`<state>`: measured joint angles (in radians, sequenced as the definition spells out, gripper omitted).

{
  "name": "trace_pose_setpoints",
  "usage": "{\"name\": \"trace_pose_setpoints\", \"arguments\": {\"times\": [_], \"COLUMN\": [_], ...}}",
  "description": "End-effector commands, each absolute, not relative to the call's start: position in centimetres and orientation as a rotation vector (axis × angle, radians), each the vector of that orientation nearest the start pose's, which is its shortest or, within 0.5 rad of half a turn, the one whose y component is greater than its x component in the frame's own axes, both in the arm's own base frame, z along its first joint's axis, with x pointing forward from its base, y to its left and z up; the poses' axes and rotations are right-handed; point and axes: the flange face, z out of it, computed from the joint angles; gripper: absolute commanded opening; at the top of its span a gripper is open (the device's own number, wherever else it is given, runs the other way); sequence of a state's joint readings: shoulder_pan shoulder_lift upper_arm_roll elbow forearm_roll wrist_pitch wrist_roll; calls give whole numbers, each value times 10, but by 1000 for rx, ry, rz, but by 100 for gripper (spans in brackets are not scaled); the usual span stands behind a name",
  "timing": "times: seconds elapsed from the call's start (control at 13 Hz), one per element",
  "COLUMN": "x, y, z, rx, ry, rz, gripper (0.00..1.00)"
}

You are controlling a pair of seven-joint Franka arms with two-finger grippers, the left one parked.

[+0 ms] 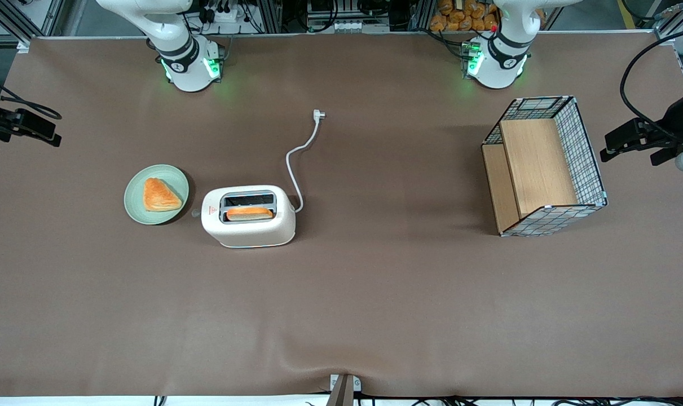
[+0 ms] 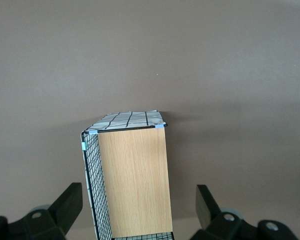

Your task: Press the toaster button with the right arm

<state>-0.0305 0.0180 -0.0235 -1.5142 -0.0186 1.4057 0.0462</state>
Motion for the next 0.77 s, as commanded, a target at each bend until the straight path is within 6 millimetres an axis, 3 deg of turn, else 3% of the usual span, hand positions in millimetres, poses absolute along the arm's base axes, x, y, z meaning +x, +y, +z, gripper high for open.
{"name": "trace_pose_setpoints", "arguments": {"times": [0.0,0.08,0.15,0.38,0.54,0.69], "x": [542,543,548,553,566,576], "y": [-25,-24,-23,-11,-7,-3], "z": [620,617,608,578,558,536], "rx": [-3134,-3126,-3092,-3051,-2987,-2950], "ry": [93,72,76,43,50,54], "rz": [263,272,293,379,397,428], "gripper": [100,100,88,31,2,0]}}
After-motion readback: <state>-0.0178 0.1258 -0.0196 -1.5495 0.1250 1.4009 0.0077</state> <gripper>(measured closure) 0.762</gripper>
